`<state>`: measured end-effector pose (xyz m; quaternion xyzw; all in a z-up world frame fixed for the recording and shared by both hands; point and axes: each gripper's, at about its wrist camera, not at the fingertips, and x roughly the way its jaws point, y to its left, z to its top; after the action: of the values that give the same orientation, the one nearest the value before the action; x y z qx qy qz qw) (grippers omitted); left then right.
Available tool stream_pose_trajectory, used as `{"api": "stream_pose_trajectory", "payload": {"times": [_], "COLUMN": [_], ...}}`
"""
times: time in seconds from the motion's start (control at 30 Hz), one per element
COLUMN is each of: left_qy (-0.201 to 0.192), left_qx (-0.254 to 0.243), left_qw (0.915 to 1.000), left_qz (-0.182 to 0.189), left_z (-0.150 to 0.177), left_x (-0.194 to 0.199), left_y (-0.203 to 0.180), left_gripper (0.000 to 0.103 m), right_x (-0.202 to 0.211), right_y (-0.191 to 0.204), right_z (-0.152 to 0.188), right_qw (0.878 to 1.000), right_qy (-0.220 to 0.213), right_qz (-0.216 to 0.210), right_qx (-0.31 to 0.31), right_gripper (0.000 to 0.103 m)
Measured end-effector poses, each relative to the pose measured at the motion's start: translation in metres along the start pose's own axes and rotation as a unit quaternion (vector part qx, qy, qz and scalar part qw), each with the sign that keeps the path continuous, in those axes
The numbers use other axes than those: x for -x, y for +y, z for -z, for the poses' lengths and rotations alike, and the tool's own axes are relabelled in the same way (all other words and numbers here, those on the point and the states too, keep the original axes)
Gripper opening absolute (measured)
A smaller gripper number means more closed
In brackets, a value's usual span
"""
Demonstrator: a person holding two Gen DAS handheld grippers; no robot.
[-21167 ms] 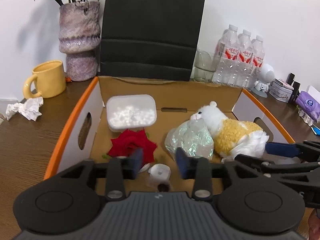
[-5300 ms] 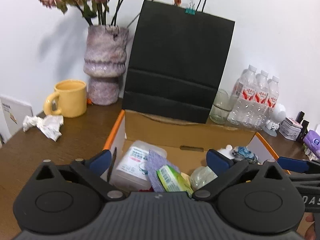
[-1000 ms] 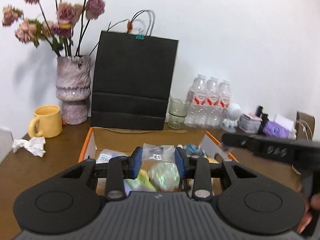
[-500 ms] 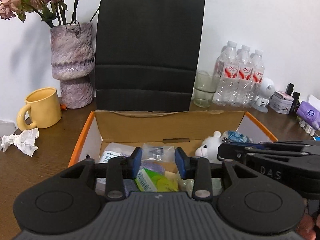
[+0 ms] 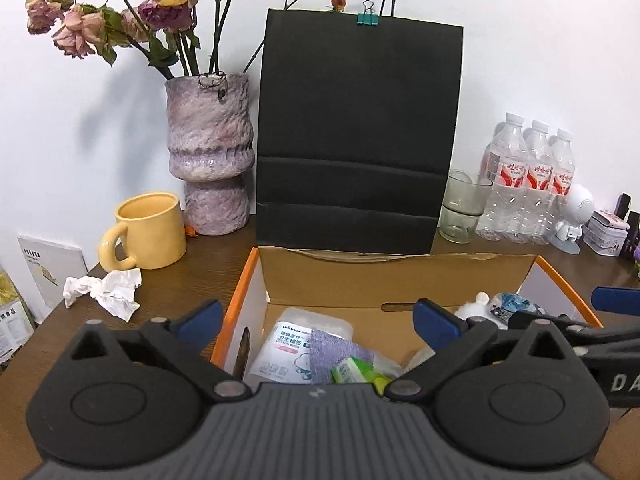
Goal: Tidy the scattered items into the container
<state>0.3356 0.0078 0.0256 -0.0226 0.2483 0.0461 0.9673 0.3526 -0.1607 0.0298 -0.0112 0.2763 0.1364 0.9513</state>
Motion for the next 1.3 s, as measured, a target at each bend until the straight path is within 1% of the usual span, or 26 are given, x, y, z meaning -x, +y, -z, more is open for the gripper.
{"api": "stream_pose_trajectory", "payload": {"times": [0.07,0.2,0.4,0.57,0.77,0.87,1.1,1.3], "left_qy": [-0.001,-0.001,-0.001,-0.010,-0.021,-0.019,-0.013,-0.012], "left_qx": [-0.006,-0.002,-0.007,-0.005,-0.019,-0.025,-0.030,-0.036], "left_qw": [1.0000,1.0000,0.9997,0.9997,0.9996,0.9995,0.9994,0.9992], "left_qz": [-0.004,0.006,0.021,0.020,0.009,0.008,0.008,0.007], "left_z": [0.001,0.004,0.017,0.031,0.044,0.052,0.063,0.069], "left_x": [0.005,0.021,0.059,0.098,0.140,0.155,0.177,0.189], "left_y": [-0.002,-0.003,-0.006,-0.004,-0.005,-0.005,-0.005,-0.006], "left_gripper": [0.103,0.103,0.103,0.103,0.103,0.103,0.103,0.103], "right_x": [0.005,0.022,0.065,0.103,0.142,0.157,0.181,0.191], "right_y": [0.001,0.002,0.005,0.012,0.020,0.023,0.028,0.031], "right_z": [0.001,0.005,0.021,0.035,0.052,0.061,0.077,0.084], "right_qw": [1.000,1.000,1.000,1.000,1.000,1.000,1.000,1.000], "right_qy": [0.000,-0.001,-0.008,-0.017,-0.020,-0.019,-0.015,-0.015], "right_qz": [0.004,0.008,0.015,0.011,0.006,0.007,0.003,0.006], "right_qx": [0.002,-0.002,-0.005,-0.004,-0.006,-0.003,-0.004,-0.006], "right_gripper": [0.103,0.103,0.103,0.103,0.103,0.103,0.103,0.103]}}
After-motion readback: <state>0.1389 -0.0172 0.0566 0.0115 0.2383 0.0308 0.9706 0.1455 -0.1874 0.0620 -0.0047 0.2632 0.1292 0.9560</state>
